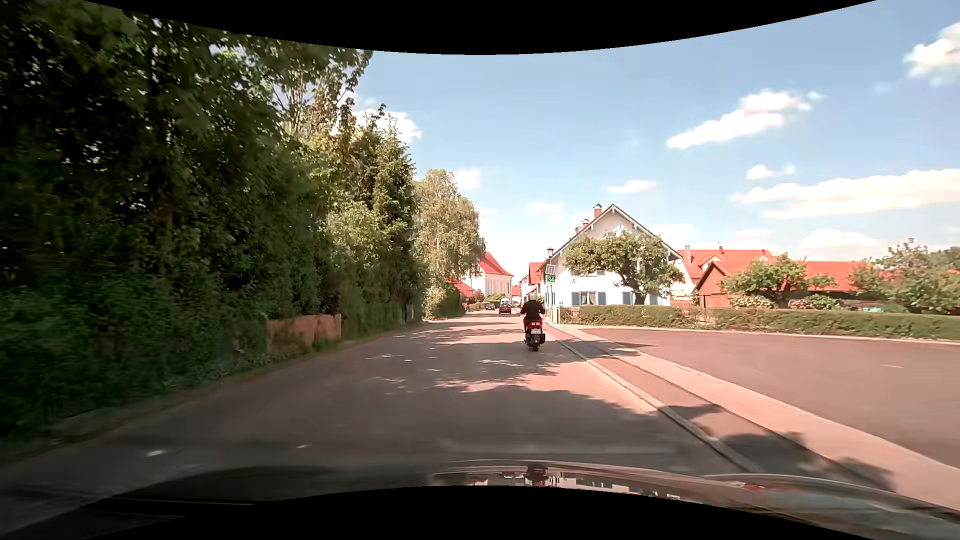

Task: Follow the waypoints while adhering to traffic rules and regulations

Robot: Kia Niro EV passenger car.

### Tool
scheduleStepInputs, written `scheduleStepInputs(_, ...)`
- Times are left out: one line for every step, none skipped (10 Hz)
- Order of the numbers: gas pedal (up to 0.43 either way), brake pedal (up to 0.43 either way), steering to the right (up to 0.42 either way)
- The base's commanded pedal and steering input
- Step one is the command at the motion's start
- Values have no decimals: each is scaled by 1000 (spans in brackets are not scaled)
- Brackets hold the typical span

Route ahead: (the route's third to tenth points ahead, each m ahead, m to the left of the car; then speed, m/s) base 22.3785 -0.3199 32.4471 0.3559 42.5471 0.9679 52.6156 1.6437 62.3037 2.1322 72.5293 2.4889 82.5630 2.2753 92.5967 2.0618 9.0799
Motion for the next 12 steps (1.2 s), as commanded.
scheduleStepInputs(79, 12, 4)
scheduleStepInputs(87, 12, 4)
scheduleStepInputs(87, 12, 3)
scheduleStepInputs(87, 12, 0)
scheduleStepInputs(98, 12, -1)
scheduleStepInputs(110, 12, -1)
scheduleStepInputs(130, 12, -1)
scheduleStepInputs(138, 6, 0)
scheduleStepInputs(177, 12, 0)
scheduleStepInputs(209, 12, 0)
scheduleStepInputs(228, 12, 0)
scheduleStepInputs(228, 12, 0)
